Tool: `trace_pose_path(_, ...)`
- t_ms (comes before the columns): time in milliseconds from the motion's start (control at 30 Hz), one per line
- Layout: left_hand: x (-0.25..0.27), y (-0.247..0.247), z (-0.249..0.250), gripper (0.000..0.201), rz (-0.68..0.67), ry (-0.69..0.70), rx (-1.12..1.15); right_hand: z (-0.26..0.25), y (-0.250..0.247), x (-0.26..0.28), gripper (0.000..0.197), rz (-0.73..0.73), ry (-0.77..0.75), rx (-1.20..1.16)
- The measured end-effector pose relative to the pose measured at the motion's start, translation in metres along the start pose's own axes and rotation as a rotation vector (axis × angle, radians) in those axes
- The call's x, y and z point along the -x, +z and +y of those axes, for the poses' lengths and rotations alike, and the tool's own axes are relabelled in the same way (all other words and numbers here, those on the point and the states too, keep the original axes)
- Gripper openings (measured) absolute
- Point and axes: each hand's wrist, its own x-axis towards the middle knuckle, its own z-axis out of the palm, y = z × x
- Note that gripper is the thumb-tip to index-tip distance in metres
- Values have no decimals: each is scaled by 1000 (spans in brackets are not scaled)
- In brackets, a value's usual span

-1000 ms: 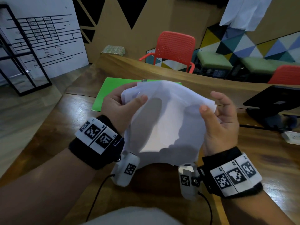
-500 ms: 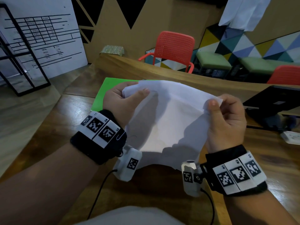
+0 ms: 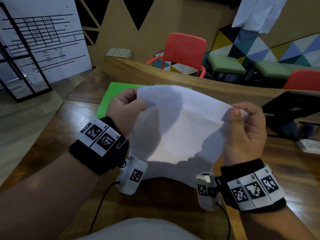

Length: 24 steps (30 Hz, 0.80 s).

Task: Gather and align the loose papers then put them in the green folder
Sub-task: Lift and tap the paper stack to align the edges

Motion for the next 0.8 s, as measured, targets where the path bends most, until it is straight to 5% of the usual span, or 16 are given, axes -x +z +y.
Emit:
trace_pose_path(100, -3, -12, -8, 36, -115, 61, 97, 1, -6, 1, 24, 16, 51, -86)
trace_pose_path(233, -2, -19, -36, 76, -181, -9, -12, 14, -8, 13, 52, -70, 387, -72)
trace_pose_path(367, 4, -14, -47, 53, -9, -85, -201, 14, -4, 18, 48, -39, 471, -134)
trace_pose_path(500, 5, -19, -30, 23, -34, 15, -26, 3, -3, 8, 49, -69, 398, -161)
trace_pose_path(600, 3, -14, -16, 30, -79, 123, -25, -2, 2, 1, 57, -64, 381, -125)
trace_pose_path(800, -5, 3, -8, 14, 81, 68, 22, -4, 14, -7, 11, 90, 485, -65)
